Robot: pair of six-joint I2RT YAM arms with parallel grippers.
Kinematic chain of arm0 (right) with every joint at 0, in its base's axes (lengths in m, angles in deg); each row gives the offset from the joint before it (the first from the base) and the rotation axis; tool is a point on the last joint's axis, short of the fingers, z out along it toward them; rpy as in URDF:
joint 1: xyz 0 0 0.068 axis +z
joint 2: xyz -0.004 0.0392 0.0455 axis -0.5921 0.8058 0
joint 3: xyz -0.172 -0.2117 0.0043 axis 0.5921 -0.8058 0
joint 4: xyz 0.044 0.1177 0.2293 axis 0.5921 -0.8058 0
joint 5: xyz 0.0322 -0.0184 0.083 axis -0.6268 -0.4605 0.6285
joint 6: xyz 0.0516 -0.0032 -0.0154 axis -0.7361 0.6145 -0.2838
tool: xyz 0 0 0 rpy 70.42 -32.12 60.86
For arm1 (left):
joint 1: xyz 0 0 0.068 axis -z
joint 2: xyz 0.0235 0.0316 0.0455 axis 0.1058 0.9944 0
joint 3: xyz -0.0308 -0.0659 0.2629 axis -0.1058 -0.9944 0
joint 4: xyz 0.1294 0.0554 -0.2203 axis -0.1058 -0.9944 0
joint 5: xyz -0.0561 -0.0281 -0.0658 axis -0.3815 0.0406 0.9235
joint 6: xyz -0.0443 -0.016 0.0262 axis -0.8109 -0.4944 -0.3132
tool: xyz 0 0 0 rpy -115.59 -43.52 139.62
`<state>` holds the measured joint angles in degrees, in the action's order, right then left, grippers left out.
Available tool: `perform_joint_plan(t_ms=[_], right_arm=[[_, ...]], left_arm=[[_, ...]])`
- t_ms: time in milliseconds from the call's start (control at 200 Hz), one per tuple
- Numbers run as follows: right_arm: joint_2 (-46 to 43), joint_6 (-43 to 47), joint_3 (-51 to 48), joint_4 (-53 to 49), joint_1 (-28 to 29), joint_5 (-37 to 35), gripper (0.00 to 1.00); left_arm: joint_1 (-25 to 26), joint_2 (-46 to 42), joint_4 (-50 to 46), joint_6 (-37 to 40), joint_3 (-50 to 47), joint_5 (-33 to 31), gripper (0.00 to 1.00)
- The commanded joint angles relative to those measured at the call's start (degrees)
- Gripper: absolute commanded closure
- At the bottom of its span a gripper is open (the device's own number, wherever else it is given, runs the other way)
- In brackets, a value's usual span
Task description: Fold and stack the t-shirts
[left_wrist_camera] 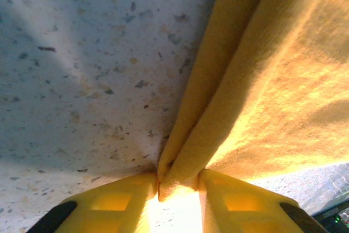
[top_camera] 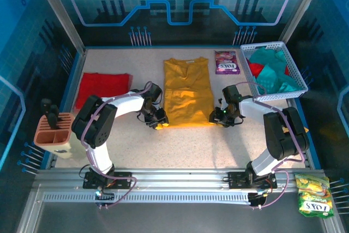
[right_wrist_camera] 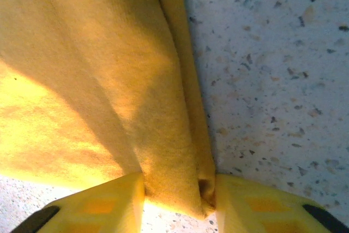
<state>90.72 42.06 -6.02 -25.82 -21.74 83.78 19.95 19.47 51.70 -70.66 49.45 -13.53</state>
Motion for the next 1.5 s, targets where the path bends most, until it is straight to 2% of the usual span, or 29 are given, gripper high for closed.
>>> perform_joint_plan(t_ms=[0, 265, 405, 580, 791, 996, 1226, 1391, 1496], right_arm=[[2.04, 0.32, 0.32, 5.63, 1.30, 4.96, 0.68], [1.77, -0.56, 0.00, 6.42, 0.83, 4.84, 0.85], [1.04, -0.97, -0.37, 6.36, 0.41, 5.31, 1.00], [-3.74, -1.00, -2.57, 2.76, 0.36, 3.74, 1.00], [-13.00, -0.39, -5.97, -4.50, 0.65, 2.73, 1.00], [-23.23, -0.88, -9.26, -13.26, 2.48, -1.98, 1.00], [-34.52, -2.95, -12.71, -19.21, 3.46, -0.96, 1.00], [-41.10, -6.50, -12.24, -25.45, 5.88, -1.01, 1.00], [-44.92, -7.97, -9.70, -29.21, 6.14, -1.35, 1.00]], left_arm=[[0.67, 3.54, 11.52, -0.69, 1.71, 0.38, 0.76], [0.17, 2.81, 12.02, -0.82, 2.21, -0.03, 0.85], [-0.07, 1.67, 11.48, -0.54, 1.23, -0.30, 0.99], [0.16, -2.75, 9.97, -0.30, -2.40, -0.46, 1.00], [2.22, -14.10, 7.26, -2.44, -10.64, -2.55, 1.00], [8.30, -25.36, 6.90, -9.03, -18.02, -5.19, 1.00], [20.88, -37.52, 3.21, -21.02, -23.30, -12.25, 1.00], [28.79, -44.60, -0.90, -28.10, -23.28, -17.29, 1.00], [30.49, -46.77, -3.49, -28.87, -20.55, -18.76, 1.00]])
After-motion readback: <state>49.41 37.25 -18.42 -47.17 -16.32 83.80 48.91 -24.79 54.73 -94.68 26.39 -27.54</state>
